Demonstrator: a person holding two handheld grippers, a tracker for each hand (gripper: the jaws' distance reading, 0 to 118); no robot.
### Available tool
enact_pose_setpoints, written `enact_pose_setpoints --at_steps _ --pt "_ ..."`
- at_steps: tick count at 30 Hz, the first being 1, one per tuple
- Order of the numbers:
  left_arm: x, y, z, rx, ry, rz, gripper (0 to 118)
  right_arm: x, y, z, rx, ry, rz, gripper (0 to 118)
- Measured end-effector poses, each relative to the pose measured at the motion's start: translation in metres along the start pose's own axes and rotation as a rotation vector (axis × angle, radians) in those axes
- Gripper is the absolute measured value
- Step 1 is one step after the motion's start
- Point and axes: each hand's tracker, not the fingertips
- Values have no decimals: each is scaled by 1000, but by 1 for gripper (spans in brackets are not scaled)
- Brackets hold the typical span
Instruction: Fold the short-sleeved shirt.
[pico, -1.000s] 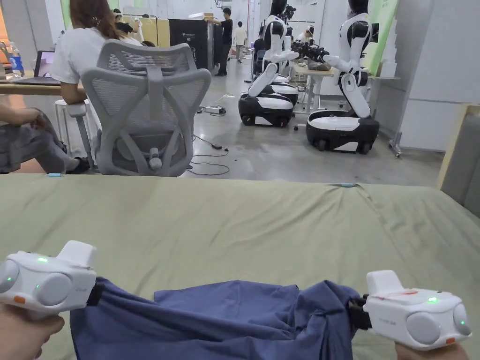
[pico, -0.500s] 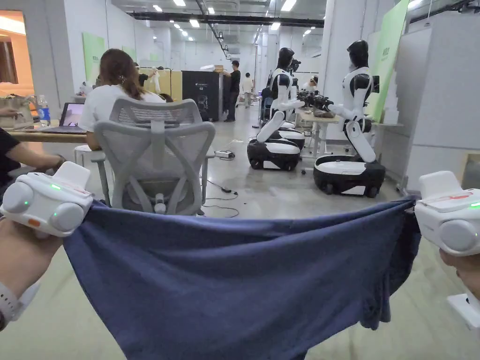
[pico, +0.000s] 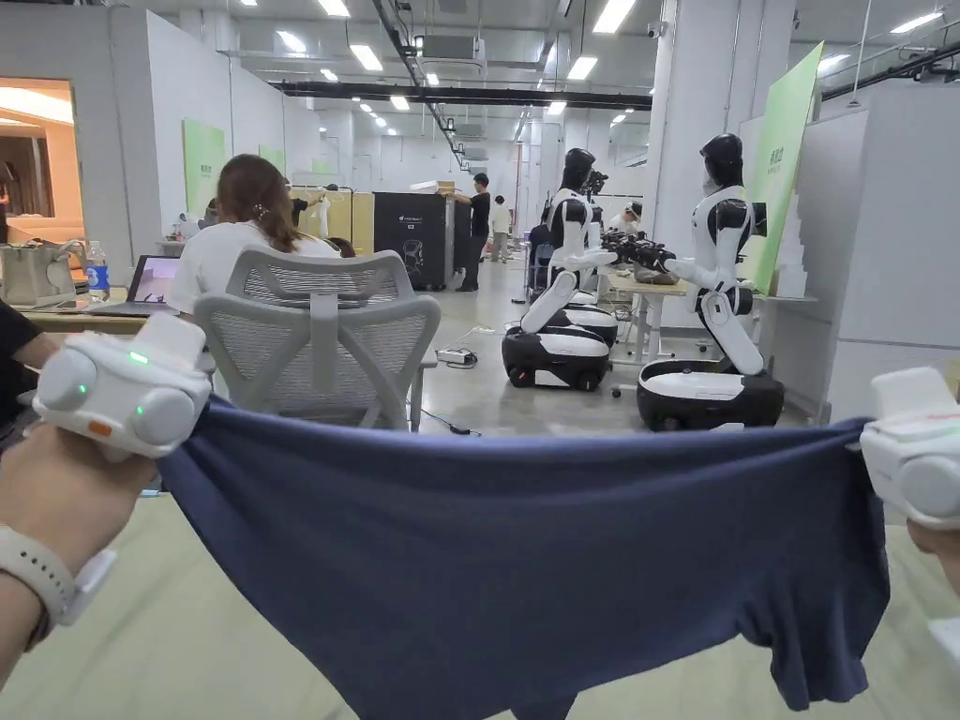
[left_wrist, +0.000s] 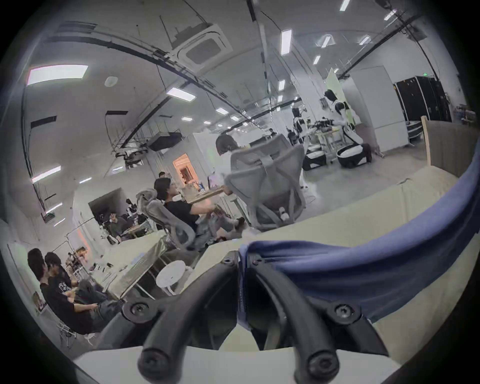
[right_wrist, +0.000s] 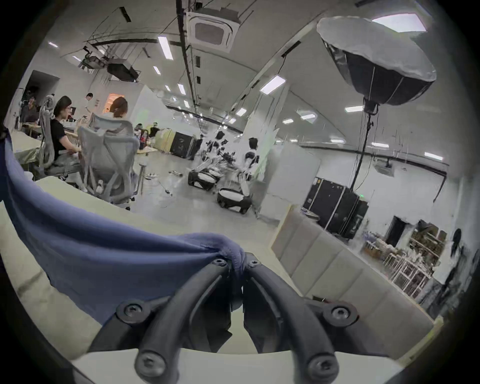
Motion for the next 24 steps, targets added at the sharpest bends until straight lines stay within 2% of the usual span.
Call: enact_pose_setpoints --at_steps 4,6,10,16,19,24 --pt "25 -42 -24 -61 -1 -22 1 -16 -48 -16 -7 -9 2 6" --pt "32 -54 -28 -84 -16 -34 1 -11 -64 -35 -32 -2 2 6" --pt "32 -68 -11 -106 -64 -23 1 -9 -92 -32 -79 1 25 6" --pt "27 -128 68 -162 -196 44 1 3 -172 22 -158 73 32 6" --pt "26 -179 108 -237 -244 75 2 5 -224 58 -221 122 -18 6" --pt "42 -285 155 -395 -294 113 2 -13 -325 115 -324 176 -18 6"
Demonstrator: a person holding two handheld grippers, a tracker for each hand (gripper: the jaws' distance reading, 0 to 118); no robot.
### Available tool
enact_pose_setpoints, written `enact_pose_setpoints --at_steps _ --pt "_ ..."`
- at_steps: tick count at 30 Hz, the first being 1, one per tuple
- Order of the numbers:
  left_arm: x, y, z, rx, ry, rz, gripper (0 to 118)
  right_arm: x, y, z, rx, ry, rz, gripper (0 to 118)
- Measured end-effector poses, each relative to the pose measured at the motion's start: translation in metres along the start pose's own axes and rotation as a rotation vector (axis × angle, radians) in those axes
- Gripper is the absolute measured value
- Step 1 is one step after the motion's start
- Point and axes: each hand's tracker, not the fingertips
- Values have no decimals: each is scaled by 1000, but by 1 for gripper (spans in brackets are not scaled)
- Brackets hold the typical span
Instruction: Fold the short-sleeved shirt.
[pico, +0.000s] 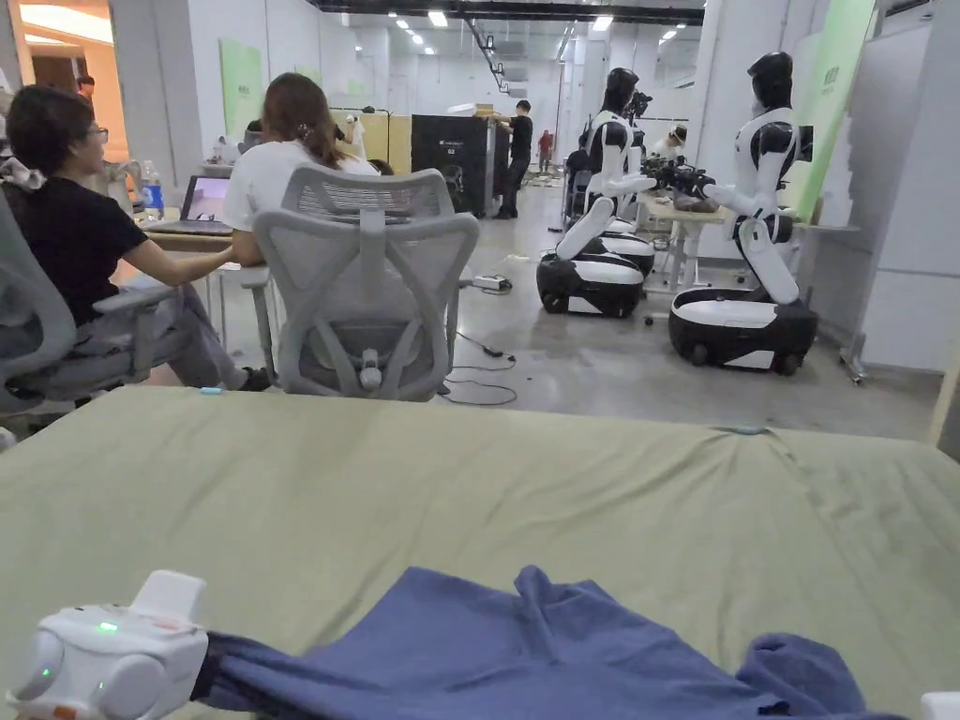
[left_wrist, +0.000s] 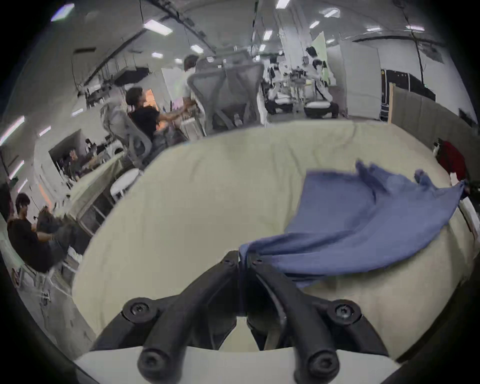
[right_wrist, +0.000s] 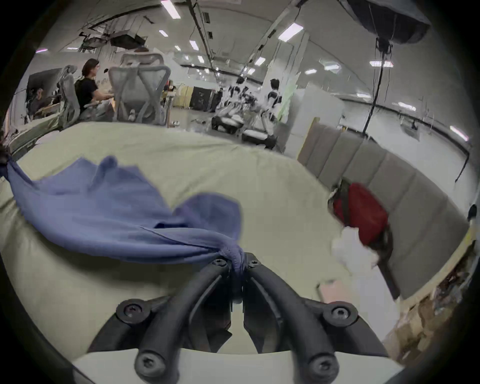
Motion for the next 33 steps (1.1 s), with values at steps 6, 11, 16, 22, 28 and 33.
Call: enact_pose_setpoints --at_steps 6,11,16,22,28,33 --pt "2 -68 1 3 24 98 80 -16 -65 8 -58 16 -126 67" --pt "34 -26 28 201 3 65 90 -49 6 55 139 153 -201 109" --pt "95 29 64 405 -116 23 90 -112 77 106 299 317 -157 110" --pt "117 47 84 433 -185 -56 12 -150 95 129 347 326 -81 29" --pt "81 50 66 270 -201 -47 0 -170 100 133 346 347 -67 0" --pt "7 52 10 -30 -197 55 0 -183 103 125 311 374 -60 0"
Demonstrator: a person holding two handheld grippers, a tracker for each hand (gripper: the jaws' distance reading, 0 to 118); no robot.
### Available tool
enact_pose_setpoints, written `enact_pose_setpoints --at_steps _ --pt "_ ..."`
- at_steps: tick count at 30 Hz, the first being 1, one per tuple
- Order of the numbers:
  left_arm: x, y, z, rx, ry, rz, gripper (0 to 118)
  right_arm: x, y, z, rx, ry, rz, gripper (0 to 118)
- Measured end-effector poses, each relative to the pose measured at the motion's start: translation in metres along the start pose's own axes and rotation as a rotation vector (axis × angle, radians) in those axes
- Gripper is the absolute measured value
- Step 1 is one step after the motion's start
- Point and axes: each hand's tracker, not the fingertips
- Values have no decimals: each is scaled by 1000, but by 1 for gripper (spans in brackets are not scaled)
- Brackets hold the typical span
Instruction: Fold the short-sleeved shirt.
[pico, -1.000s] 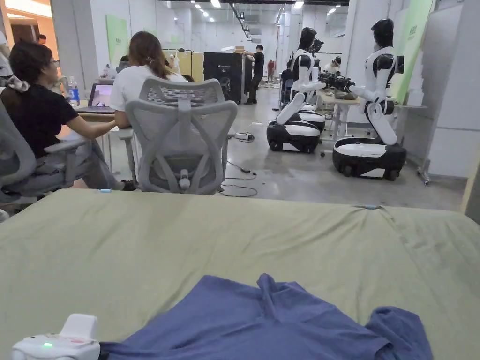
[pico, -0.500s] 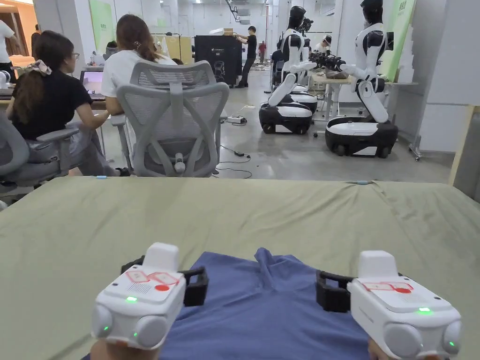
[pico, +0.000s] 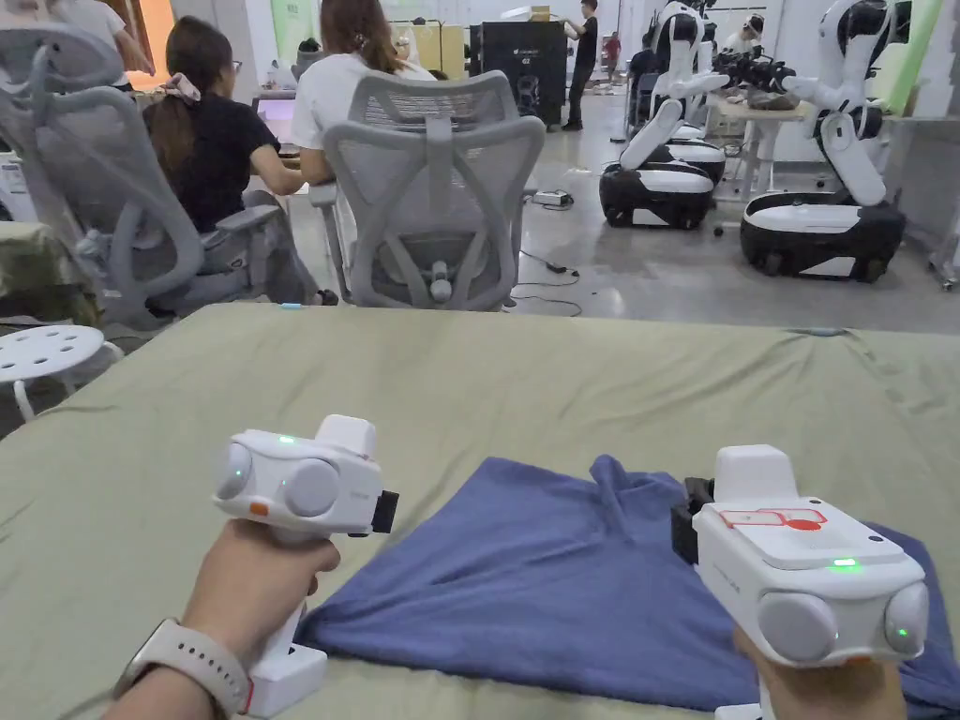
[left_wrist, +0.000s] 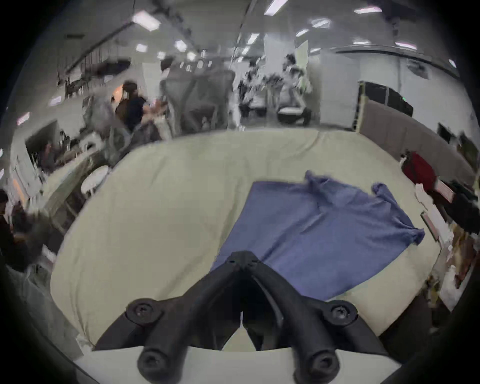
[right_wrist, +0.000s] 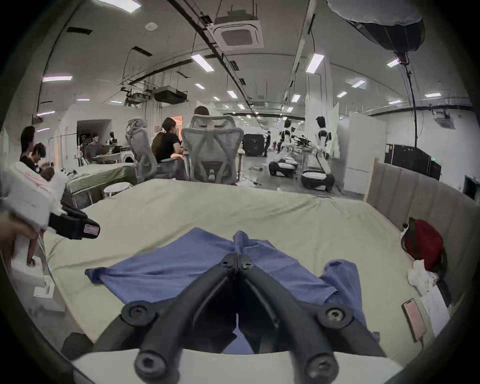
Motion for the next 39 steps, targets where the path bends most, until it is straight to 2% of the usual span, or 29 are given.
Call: enact_pose_setpoints --at_steps 1,3,4,6,7,8,10,14,15,17,18,21,24,27,30,34,35,36,37,38,39 --pt "-21 -3 -10 -46 -11 68 0 -2 -1 -2 1 6 1 0" --pt "-45 -15 -23 -135 -21 108 0 -4 -3 -7 -9 22 -6 0" --pt "-56 -22 -33 -162 -19 102 11 -5 -5 -9 -14 26 -8 0" --pt "-63 -36 -39 -178 33 108 75 -7 -9 -16 -30 34 3 0" --pt "-68 -45 -46 -210 53 137 96 -7 -10 -20 -35 36 2 0" --pt "-72 -53 -53 -235 61 168 101 -7 -11 -21 -40 41 2 0" --pt "-74 -62 -56 -255 31 209 86 -8 -13 -27 -52 41 5 0" --pt "-67 -75 -68 -351 -53 206 81 -4 -15 -39 -74 39 11 0" --pt "-63 -79 -70 -397 -101 190 69 -2 -15 -42 -83 46 2 0" --pt "-56 -83 -70 -410 -126 213 5 4 -14 -47 -93 45 3 0" --pt "-69 -75 -82 -396 -97 215 5 8 -14 -49 -95 39 8 0" --pt "-68 -66 -66 -351 -99 171 4 24 -9 -56 -105 22 18 0" --pt "-76 -57 -48 -251 -90 183 3 43 -2 -68 -116 -13 44 0" --pt "-68 -60 -25 -167 -133 201 1 75 5 -93 -145 -53 62 0" --pt "-59 -64 -10 -113 -120 199 1 120 15 -133 -216 -114 39 0" --pt "-58 -67 -10 -85 -120 213 1 166 23 -200 -334 -59 49 1" --pt "-57 -67 -11 -80 -119 215 1 173 21 -216 -350 -20 42 16" --pt "-57 -67 -12 -79 -119 215 1 180 18 -232 -385 6 17 51" --pt "-58 -66 -13 -83 -120 216 1 184 13 -247 -417 10 -4 94" --pt "-59 -66 -16 -85 -121 217 1 187 5 -263 -454 -5 -18 118" --pt "-59 -65 -18 -85 -121 218 1 187 -5 -277 -494 -18 4 110"
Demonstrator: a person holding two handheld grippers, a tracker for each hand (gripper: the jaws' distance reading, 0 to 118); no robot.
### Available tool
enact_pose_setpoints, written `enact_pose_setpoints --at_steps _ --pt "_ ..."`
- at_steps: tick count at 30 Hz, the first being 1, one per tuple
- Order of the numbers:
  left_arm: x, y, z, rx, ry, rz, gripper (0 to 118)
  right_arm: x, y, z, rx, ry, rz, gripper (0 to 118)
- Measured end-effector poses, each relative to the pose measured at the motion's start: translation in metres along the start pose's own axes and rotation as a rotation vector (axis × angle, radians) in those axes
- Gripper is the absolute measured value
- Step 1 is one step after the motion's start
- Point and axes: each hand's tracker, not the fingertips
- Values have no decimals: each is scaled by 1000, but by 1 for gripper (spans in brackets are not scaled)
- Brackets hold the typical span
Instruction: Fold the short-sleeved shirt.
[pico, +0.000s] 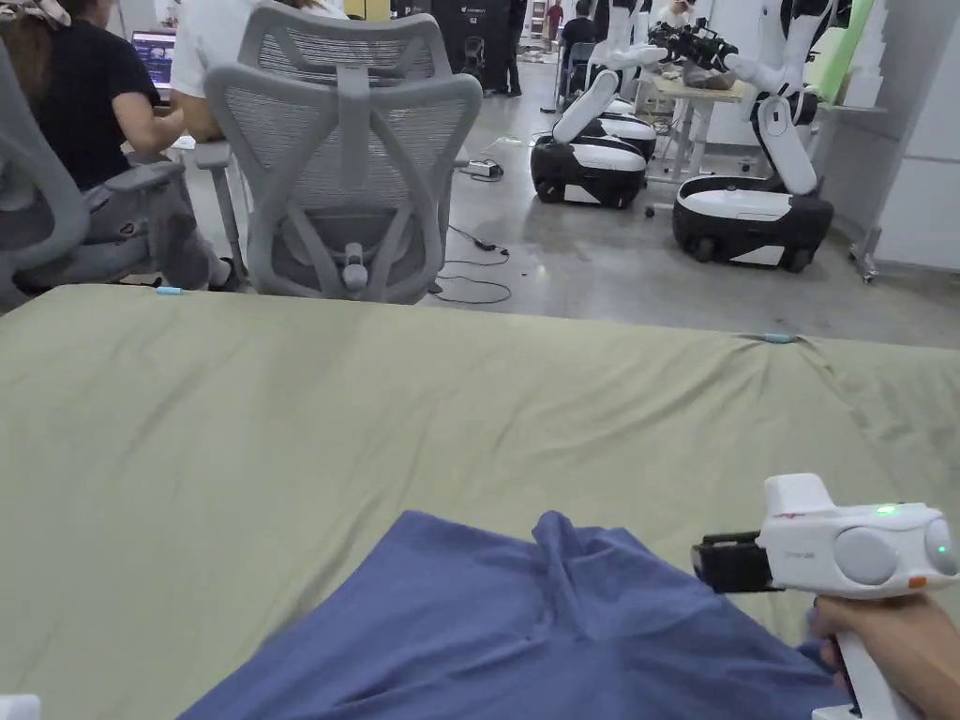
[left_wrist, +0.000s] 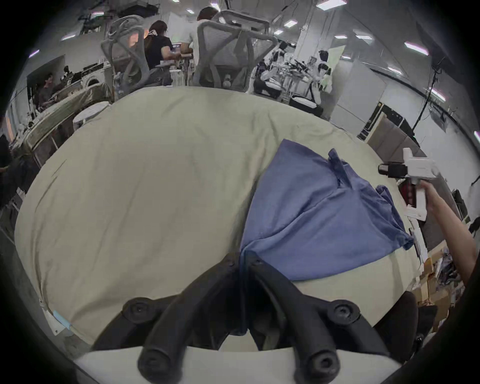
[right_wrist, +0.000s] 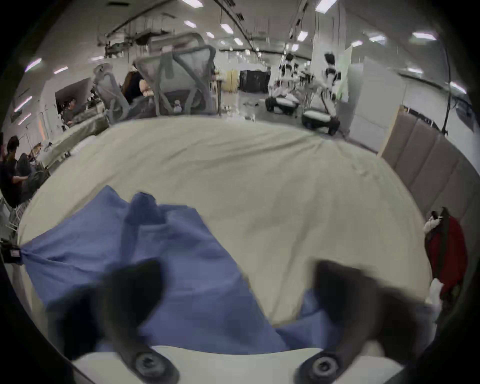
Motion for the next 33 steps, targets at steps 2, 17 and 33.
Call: enact_pose_setpoints --at_steps 2,17,33 --pt "0 2 -4 -6 2 -4 1 -2 -5 -25 29 6 40 99" --pt "16 19 -21 63 72 -77 1 -31 -25 34 122 34 -19 2" --pt "102 175 40 406 197 -189 0 2 49 284 575 -369 107 2"
